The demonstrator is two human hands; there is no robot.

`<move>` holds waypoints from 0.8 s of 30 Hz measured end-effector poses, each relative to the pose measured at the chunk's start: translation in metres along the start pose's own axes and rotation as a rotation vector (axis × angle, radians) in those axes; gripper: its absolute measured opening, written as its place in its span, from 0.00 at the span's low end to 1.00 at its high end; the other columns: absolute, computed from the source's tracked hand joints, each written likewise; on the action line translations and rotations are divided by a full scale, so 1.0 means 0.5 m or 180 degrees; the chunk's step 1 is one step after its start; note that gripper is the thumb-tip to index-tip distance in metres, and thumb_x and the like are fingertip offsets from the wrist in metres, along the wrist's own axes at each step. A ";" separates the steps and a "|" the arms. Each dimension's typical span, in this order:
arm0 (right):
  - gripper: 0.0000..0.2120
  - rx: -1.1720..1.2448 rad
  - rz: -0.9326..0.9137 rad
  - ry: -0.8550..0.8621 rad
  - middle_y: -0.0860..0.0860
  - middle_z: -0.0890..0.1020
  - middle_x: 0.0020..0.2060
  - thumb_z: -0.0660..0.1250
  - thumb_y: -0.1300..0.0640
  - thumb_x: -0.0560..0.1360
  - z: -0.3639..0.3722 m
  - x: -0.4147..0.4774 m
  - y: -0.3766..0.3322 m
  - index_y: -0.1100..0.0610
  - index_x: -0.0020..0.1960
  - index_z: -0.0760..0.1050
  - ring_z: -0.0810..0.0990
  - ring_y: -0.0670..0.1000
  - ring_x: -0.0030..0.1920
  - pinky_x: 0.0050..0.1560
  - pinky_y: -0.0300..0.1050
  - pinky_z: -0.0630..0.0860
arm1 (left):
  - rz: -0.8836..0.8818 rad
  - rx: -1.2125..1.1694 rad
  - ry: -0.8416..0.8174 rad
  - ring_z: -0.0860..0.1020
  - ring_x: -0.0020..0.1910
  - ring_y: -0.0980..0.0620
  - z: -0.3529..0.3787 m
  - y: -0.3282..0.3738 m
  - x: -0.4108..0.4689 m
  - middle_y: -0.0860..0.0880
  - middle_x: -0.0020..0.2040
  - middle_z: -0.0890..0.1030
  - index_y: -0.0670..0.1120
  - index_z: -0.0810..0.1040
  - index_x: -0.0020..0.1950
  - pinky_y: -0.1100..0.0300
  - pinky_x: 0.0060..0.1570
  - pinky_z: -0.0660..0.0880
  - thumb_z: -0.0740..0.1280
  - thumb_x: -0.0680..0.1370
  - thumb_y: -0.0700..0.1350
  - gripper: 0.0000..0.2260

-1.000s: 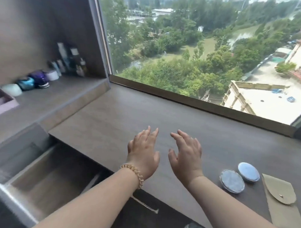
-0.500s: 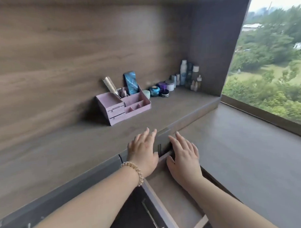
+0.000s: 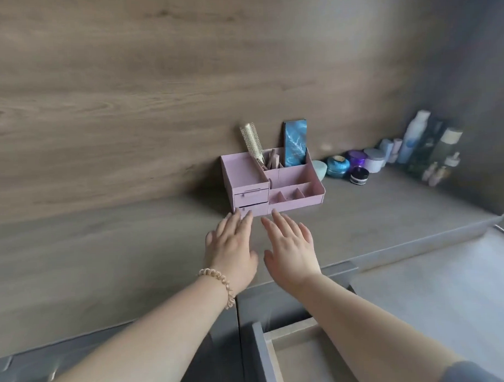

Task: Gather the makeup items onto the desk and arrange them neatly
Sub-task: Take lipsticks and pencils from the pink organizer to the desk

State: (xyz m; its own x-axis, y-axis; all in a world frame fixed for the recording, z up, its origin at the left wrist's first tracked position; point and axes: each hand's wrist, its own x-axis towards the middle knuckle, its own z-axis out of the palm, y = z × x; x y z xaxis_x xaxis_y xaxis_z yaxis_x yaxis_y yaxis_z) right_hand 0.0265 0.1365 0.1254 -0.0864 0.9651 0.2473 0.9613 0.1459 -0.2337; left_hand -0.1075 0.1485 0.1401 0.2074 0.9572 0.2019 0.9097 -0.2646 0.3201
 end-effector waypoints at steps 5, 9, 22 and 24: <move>0.32 -0.0165 -0.0156 -0.0351 0.51 0.52 0.77 0.57 0.54 0.76 0.065 0.100 0.018 0.51 0.77 0.48 0.48 0.52 0.77 0.74 0.53 0.46 | -0.0230 0.0218 -0.0051 0.46 0.77 0.49 0.035 -0.053 0.067 0.50 0.79 0.46 0.53 0.48 0.77 0.51 0.72 0.50 0.61 0.74 0.41 0.35; 0.32 -0.0417 -0.0247 -0.0488 0.51 0.55 0.76 0.57 0.56 0.76 0.112 0.156 0.031 0.51 0.76 0.47 0.48 0.53 0.76 0.73 0.56 0.46 | -0.0038 0.0592 0.0049 0.44 0.77 0.50 0.044 -0.086 0.139 0.52 0.79 0.44 0.53 0.45 0.77 0.50 0.72 0.50 0.57 0.75 0.38 0.34; 0.18 -0.0537 -0.0229 0.0138 0.54 0.75 0.53 0.63 0.63 0.67 0.180 0.251 0.037 0.56 0.57 0.71 0.73 0.58 0.56 0.66 0.56 0.63 | 0.0572 0.0828 0.0247 0.70 0.69 0.46 0.089 -0.149 0.226 0.48 0.74 0.66 0.46 0.64 0.73 0.52 0.57 0.70 0.46 0.69 0.41 0.32; 0.13 -0.0545 -0.0167 0.0449 0.54 0.77 0.43 0.67 0.64 0.62 0.189 0.260 0.034 0.56 0.46 0.74 0.77 0.59 0.44 0.52 0.52 0.73 | 0.0617 0.0855 0.0245 0.72 0.67 0.46 0.085 -0.152 0.228 0.48 0.73 0.67 0.46 0.64 0.73 0.52 0.55 0.71 0.46 0.69 0.40 0.31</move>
State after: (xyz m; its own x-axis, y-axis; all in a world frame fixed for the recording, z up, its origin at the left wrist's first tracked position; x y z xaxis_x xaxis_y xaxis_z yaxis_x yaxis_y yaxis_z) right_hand 0.0069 0.2852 0.0645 -0.1116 0.9153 0.3869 0.9879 0.1445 -0.0570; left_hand -0.1375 0.2828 0.0995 0.3673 0.8777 0.3078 0.9204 -0.3907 0.0158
